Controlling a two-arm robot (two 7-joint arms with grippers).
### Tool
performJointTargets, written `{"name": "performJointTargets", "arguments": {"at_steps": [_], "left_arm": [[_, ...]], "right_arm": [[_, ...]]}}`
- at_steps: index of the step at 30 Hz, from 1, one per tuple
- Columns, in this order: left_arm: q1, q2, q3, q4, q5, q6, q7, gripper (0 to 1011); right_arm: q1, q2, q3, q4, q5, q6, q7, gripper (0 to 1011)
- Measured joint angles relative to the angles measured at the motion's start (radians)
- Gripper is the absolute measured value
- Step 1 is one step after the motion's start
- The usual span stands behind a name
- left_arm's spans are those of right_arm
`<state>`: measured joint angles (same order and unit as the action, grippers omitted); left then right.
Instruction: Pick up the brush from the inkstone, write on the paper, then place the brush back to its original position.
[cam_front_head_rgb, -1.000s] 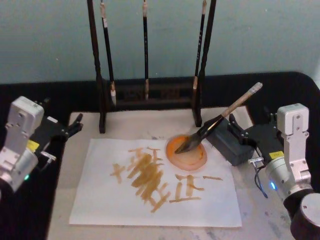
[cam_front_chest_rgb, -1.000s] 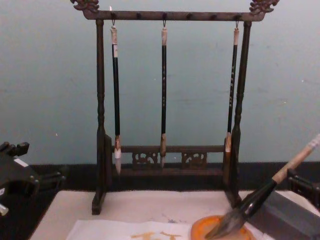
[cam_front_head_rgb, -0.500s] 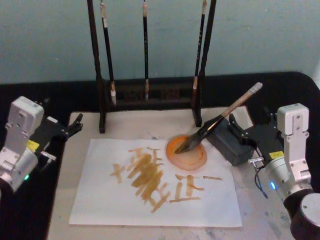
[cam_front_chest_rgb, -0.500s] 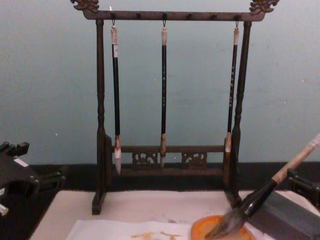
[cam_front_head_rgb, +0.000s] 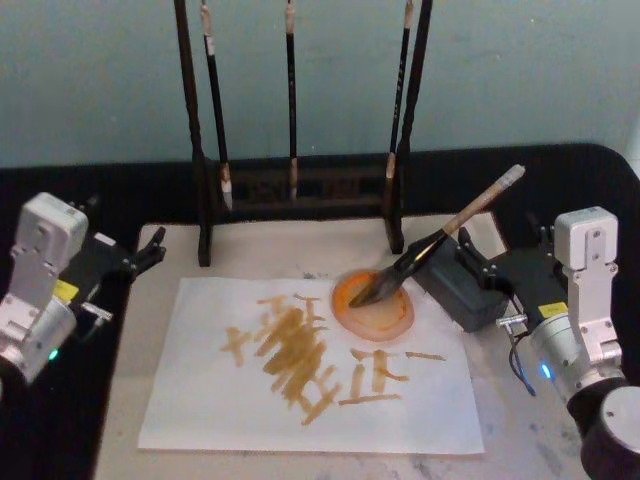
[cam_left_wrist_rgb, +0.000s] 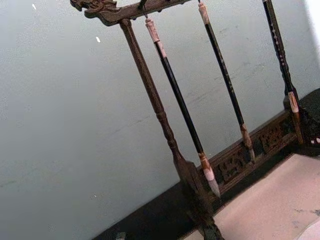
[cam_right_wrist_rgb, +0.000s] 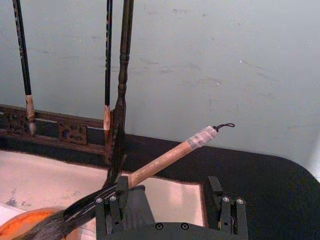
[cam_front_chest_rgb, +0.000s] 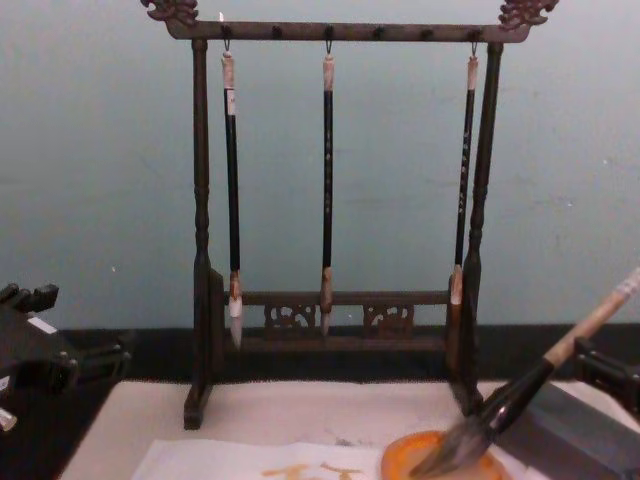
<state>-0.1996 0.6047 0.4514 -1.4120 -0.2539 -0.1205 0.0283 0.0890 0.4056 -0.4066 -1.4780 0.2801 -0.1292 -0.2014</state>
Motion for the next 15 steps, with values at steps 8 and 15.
{"name": "performJointTargets", "arguments": {"at_steps": [8,15], "left_arm": [[0.000,0.000,0.000,0.000,0.000,0.000,0.000,1010],[0.000,0.000,0.000,0.000,0.000,0.000,0.000,1010]], "right_arm": [[0.000,0.000,0.000,0.000,0.000,0.000,0.000,1000],[0.000,0.000,0.000,0.000,0.000,0.000,0.000,1000]]}}
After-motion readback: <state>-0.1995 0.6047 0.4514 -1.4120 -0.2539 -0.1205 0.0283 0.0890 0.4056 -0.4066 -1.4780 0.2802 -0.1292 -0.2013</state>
